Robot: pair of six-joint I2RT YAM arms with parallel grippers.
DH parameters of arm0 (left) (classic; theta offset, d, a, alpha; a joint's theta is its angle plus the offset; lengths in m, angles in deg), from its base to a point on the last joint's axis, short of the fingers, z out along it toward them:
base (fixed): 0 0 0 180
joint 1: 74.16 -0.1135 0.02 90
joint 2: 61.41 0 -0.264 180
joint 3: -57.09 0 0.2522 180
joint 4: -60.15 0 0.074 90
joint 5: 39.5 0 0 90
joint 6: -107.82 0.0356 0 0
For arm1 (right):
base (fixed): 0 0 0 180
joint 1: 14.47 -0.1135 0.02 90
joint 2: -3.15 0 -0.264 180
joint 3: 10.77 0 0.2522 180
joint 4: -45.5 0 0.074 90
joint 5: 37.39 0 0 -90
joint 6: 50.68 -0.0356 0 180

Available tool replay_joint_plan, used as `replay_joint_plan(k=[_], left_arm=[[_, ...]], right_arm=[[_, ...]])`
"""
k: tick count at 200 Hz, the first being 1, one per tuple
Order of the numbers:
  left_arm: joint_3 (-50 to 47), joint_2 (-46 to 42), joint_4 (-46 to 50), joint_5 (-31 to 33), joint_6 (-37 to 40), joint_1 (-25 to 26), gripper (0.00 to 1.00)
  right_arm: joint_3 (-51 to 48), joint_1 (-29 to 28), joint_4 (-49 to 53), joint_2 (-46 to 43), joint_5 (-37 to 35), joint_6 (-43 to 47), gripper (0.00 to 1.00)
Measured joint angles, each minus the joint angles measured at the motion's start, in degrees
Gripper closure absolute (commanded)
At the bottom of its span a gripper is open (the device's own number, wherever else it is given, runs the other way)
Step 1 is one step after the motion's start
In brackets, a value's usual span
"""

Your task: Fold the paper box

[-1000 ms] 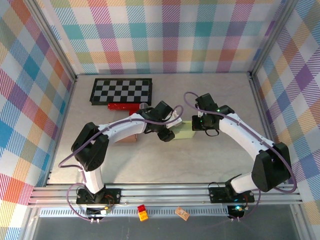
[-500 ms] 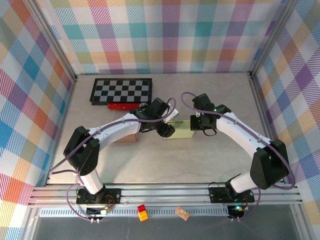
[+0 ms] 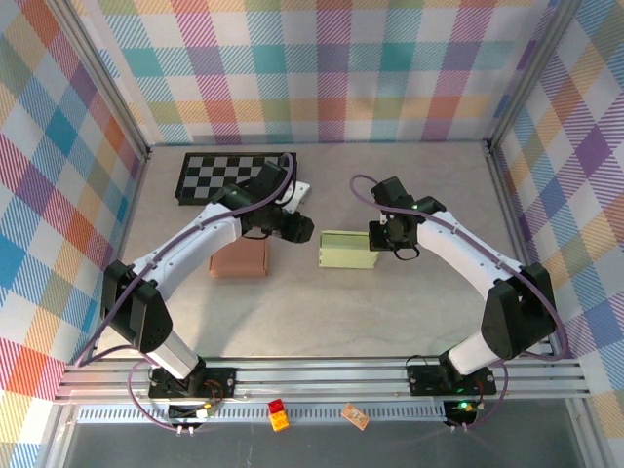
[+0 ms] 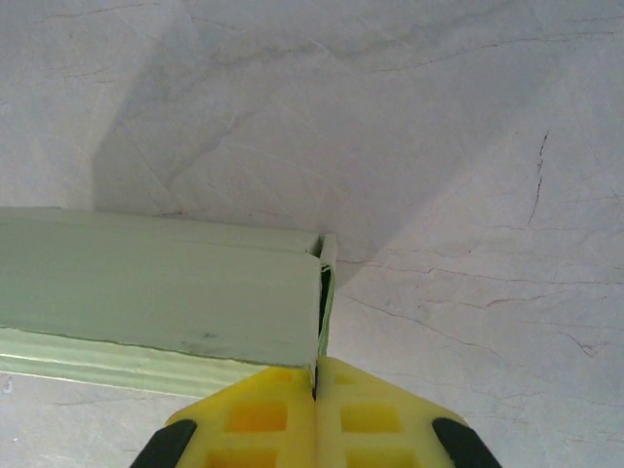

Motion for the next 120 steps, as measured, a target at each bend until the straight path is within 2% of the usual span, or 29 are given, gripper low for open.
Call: replay_joint_plan(k=[42,120], left_arm=[[3.3,3.4,4.0,-1.0,2.4,1.4,0.53],[9.8,11.6,5.6,-0.9,7.4,2.7,0.56]], right_arm=[[0.1,0.0,0.5,0.0,0.0,0.0,1.00],[0.3,0.0,1.1,0.0,0.1,0.0,1.00]])
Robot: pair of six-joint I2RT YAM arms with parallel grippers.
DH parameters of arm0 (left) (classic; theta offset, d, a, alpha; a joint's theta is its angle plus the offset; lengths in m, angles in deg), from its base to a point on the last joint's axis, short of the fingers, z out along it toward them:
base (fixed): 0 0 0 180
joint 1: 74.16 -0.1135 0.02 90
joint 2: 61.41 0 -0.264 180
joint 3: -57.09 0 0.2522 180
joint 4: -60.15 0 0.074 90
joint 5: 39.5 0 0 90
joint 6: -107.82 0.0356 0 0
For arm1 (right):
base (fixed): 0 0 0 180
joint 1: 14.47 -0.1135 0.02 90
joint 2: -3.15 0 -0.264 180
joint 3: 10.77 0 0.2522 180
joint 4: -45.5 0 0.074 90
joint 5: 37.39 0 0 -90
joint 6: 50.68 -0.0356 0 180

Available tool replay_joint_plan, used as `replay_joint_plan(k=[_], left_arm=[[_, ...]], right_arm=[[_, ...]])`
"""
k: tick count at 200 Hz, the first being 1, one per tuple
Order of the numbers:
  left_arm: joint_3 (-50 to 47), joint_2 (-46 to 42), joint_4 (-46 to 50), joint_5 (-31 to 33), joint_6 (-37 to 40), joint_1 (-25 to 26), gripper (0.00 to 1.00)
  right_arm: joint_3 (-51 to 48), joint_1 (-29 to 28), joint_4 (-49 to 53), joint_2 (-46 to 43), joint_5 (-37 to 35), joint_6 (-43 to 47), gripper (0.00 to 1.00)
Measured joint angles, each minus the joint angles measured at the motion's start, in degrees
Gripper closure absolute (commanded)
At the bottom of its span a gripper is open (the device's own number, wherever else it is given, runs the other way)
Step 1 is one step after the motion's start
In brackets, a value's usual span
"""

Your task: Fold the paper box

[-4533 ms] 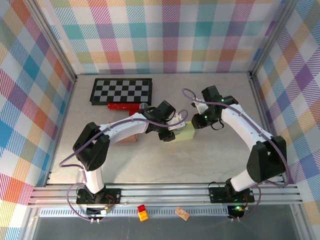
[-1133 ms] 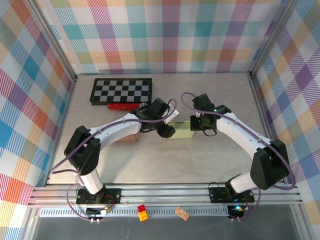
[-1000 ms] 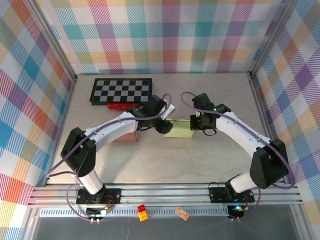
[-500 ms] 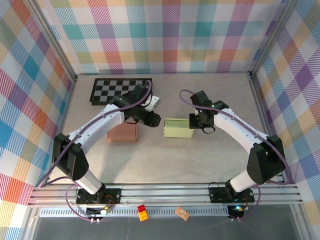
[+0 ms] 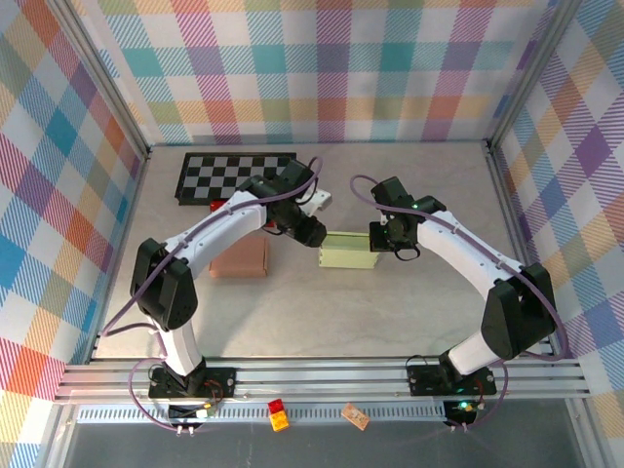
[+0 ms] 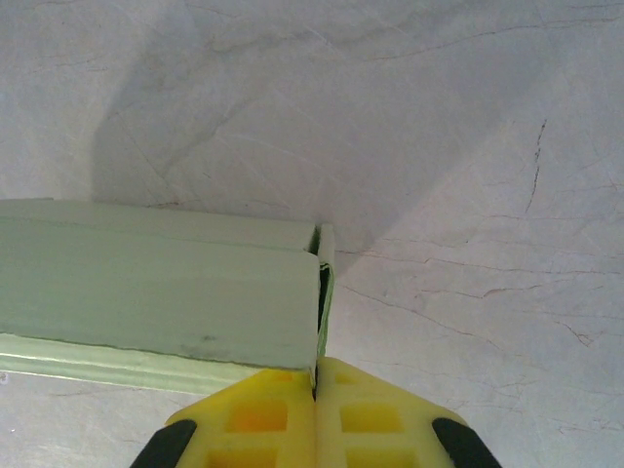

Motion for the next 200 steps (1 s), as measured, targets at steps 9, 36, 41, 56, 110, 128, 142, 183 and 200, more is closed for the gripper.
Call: replay_joint_plan(k=[9,36,41,56,110,128,142,183,200], left_arm=[[0.4,0.5,0.2,0.0,0.2,0.0,0.58],[1.1,1.6,0.2,-0.1,0.9,0.2,0.64],[1.3,1.8,0.3,-0.2,0.9,0.3,0.65],[1.5,2.1,0.3,-0.2,1.3,0.4,0.67],[1.6,2.4,0.3,-0.6,1.6,0.6,0.79],[1.6,2.6,0.3,-0.7,1.6,0.6,0.79],[1.6,2.7,0.3,-0.7,1.6,0.6,0.79],[1.6,3.0,0.3,-0.5,1.6,0.7,0.76],[1.6,3.2,0.3,-0.2,1.6,0.9,0.77]], right_arm=[[0.0,0.0,0.0,0.0,0.0,0.0,1.00],[0.0,0.0,0.2,0.0,0.0,0.0,1.00],[0.0,0.0,0.2,0.0,0.0,0.0,1.00],[0.1,0.0,0.2,0.0,0.2,0.0,1.00],[0.2,0.0,0.4,0.1,0.4,0.0,1.00],[0.2,0.0,0.4,0.1,0.4,0.0,1.00],[0.3,0.0,0.4,0.2,0.4,0.0,1.00],[0.3,0.0,0.4,0.2,0.4,0.0,1.00],[0.3,0.0,0.4,0.3,0.4,0.0,1.00]])
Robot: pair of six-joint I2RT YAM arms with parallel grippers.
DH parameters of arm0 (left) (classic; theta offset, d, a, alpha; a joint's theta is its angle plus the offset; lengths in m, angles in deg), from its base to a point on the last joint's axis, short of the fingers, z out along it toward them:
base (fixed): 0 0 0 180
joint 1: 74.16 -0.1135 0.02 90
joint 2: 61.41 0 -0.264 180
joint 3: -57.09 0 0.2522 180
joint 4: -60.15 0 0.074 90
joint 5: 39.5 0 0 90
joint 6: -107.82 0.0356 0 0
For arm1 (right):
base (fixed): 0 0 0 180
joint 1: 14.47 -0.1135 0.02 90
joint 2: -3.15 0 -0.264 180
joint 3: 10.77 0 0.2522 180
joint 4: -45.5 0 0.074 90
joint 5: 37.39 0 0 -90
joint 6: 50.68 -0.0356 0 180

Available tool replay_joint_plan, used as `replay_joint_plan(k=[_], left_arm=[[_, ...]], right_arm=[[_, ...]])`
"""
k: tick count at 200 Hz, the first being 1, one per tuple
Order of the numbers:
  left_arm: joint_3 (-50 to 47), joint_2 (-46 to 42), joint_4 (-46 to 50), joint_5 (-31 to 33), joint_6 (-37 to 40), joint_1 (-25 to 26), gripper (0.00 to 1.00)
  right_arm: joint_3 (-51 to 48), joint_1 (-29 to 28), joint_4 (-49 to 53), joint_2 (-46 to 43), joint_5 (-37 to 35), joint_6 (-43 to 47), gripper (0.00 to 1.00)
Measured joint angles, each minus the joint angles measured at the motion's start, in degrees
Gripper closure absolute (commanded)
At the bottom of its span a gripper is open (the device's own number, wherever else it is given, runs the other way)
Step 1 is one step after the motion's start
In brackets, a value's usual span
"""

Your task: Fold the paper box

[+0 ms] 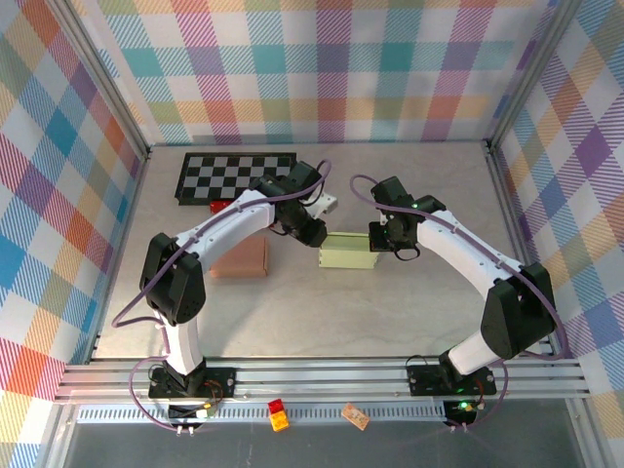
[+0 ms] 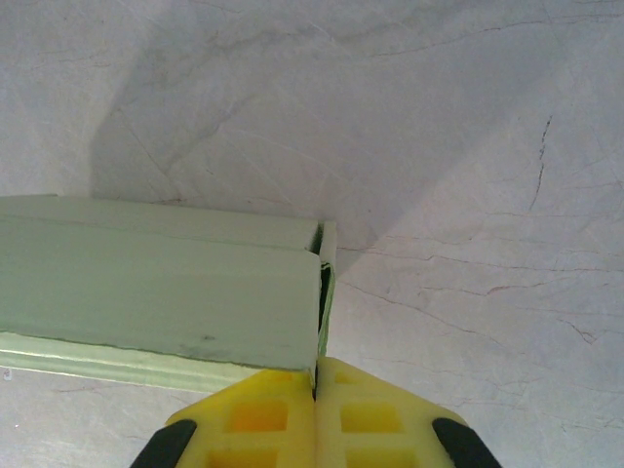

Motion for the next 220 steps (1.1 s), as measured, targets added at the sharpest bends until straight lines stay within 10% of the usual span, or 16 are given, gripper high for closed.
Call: replay_joint_plan(k=[220], left_arm=[[1.7,0.8,0.1,-0.7,-16.2,0.6,0.95]], right_arm=[[1.5,-0.7,1.5,0.9,-1.0,-1.0,1.00]])
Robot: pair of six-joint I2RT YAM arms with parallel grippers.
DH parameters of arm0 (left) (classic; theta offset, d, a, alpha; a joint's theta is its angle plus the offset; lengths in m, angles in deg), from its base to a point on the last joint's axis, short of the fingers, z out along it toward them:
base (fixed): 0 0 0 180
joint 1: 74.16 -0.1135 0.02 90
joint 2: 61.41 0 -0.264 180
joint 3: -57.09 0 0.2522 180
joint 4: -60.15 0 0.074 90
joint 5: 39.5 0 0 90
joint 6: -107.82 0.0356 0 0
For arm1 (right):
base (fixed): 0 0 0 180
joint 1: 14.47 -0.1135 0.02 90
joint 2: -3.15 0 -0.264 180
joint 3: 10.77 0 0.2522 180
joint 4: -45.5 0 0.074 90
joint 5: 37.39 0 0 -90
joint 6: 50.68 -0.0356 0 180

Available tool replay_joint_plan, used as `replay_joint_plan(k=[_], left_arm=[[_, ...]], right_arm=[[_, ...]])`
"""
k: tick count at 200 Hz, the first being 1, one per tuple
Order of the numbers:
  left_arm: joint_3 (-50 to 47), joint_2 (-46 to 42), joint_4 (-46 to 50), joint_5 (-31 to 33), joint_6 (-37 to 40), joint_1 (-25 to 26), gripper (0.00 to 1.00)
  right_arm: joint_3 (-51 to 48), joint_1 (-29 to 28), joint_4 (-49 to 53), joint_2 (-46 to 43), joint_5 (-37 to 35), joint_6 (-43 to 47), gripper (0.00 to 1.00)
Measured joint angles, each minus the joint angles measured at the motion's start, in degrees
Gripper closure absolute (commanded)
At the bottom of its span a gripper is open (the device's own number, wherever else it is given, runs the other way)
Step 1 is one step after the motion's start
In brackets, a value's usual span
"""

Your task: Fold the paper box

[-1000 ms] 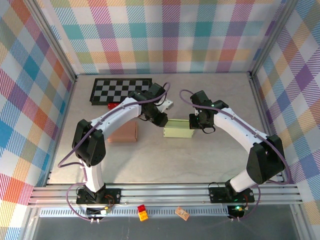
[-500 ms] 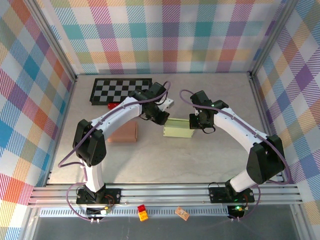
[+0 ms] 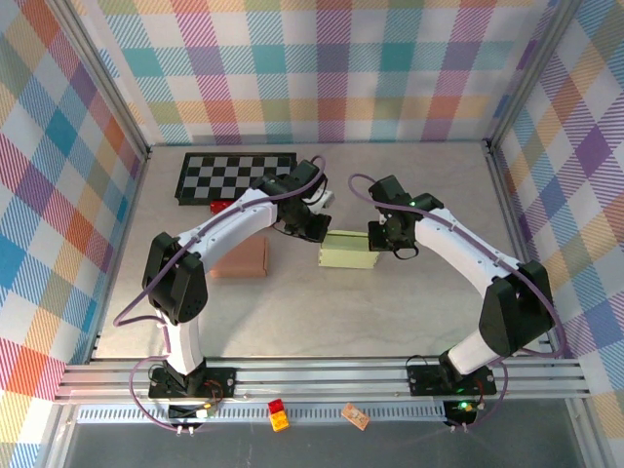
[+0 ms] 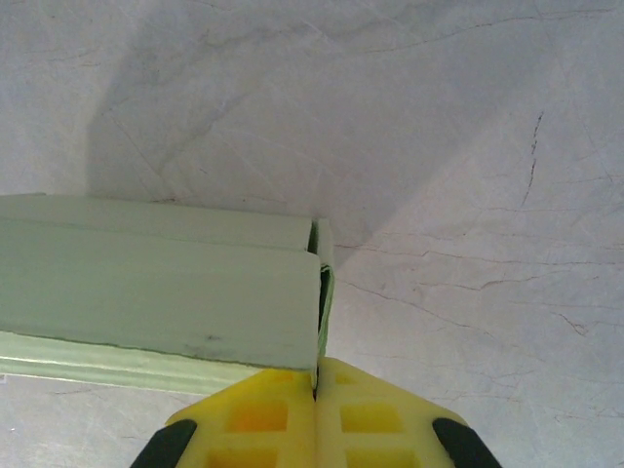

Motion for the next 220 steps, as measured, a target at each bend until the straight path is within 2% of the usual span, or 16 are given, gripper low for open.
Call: replay_joint_plan(k=[57,220], left_arm=[[2.6,1.9,2.7,-1.0,-4.8,0.0,0.95],[11.3,7.1,13.3,-7.1,-9.0,-0.8,0.96]], right_arm=[[0.4,-0.1,0.4,0.5,-0.6,-0.3,1.00],[1.0,-0.5,0.9,1.1,-1.9,-0.3,1.00]])
